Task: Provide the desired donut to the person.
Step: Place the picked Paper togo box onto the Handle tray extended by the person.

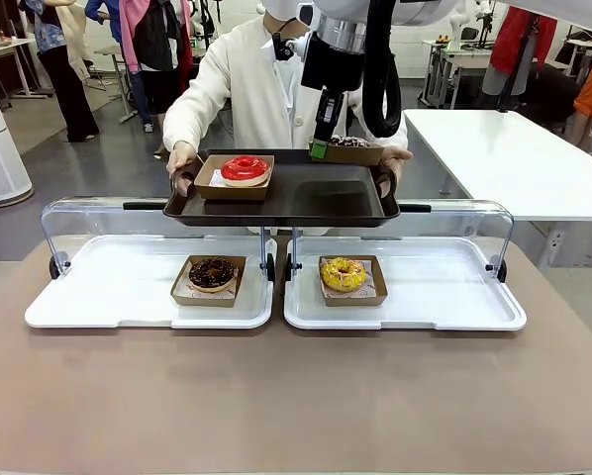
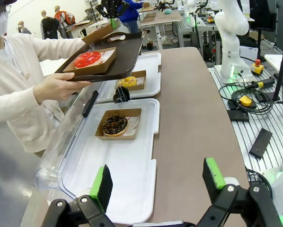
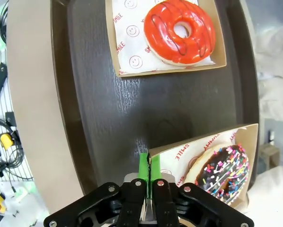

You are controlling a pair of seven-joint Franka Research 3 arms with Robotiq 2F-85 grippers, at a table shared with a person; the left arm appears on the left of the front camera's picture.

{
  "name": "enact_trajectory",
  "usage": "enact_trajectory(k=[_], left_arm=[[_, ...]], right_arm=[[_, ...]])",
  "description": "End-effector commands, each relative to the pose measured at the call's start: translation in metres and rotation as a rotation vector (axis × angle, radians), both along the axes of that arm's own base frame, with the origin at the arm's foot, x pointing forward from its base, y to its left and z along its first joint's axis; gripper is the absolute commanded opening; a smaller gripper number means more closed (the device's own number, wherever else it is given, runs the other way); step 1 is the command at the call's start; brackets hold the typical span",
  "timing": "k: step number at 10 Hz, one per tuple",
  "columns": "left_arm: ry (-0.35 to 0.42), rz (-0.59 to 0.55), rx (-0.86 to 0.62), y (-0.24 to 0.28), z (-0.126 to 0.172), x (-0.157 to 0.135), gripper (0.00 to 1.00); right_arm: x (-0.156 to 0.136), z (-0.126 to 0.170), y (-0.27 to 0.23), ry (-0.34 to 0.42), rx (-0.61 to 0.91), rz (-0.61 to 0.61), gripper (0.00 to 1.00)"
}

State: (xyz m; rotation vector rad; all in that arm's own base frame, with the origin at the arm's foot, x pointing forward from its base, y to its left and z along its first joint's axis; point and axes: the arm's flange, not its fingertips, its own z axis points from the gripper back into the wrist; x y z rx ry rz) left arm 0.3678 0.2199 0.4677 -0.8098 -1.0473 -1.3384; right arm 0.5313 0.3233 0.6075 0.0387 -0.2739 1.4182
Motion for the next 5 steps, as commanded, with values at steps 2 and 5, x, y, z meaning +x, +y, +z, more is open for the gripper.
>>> enact_trajectory(k=[2,5], left_arm=[[-0.005,-0.001,-0.006,0.002,0.002,-0.001,1.0],[-0.005,-0.001,-0.006,0.002,0.002,-0.001,1.0]], right_arm=[[-0.001,-0.005,0.002,0.018,-0.007,-0.001,0.01],[0.004,-0.019,0.0,0.053,-0.007,-0.018,0.01]])
